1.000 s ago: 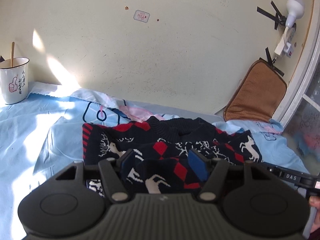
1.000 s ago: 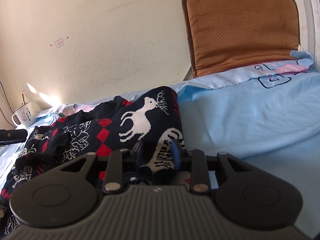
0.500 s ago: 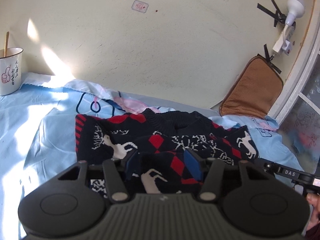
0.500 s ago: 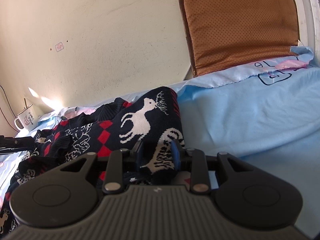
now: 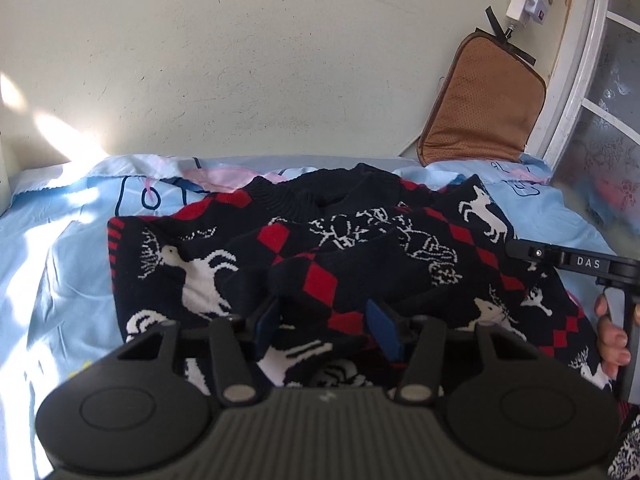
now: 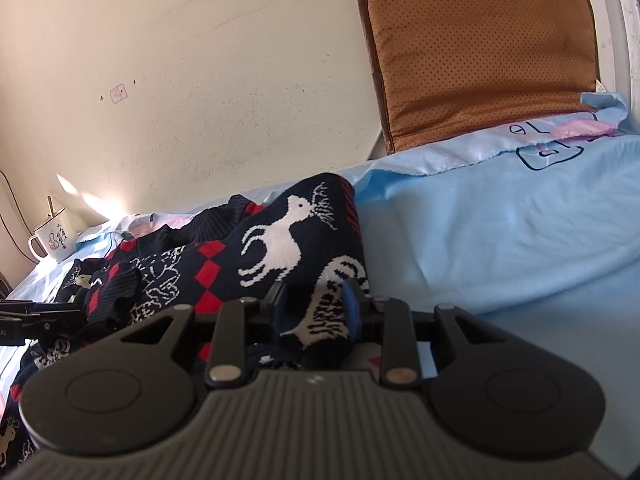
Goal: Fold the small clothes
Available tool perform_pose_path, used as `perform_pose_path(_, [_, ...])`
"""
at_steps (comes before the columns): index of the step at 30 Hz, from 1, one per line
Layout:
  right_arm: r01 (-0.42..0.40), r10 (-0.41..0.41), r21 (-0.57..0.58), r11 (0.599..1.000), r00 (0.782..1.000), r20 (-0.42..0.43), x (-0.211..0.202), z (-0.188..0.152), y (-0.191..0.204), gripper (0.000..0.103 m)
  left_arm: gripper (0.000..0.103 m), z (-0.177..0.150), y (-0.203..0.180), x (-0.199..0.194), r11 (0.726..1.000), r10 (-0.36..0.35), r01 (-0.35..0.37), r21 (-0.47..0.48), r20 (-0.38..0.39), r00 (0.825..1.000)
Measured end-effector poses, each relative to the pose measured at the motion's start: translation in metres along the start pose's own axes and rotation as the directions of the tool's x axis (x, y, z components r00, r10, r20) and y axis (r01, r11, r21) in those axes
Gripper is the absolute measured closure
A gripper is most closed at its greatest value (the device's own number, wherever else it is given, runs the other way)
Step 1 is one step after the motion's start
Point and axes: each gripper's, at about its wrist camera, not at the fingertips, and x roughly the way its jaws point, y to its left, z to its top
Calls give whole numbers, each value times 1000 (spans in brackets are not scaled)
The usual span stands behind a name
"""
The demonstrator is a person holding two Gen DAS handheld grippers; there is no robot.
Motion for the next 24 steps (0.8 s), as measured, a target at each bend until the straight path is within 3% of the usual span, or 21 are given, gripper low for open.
perform_pose_path(15, [3, -3, -5, 1000, 1000, 0, 0, 0, 1, 69, 52, 0, -1, -2, 1000, -3, 3, 31, -15, 1000])
perform_pose_path(21, [3, -3, -5, 1000, 1000, 0, 0, 0, 1, 69, 51, 1, 2, -6, 999, -22, 22, 31, -22, 1000])
perform_pose_path(24, [2, -2, -5, 1000, 1000, 0, 0, 0, 1, 69, 47, 2, 4, -12, 997, -71, 71, 4, 5, 997])
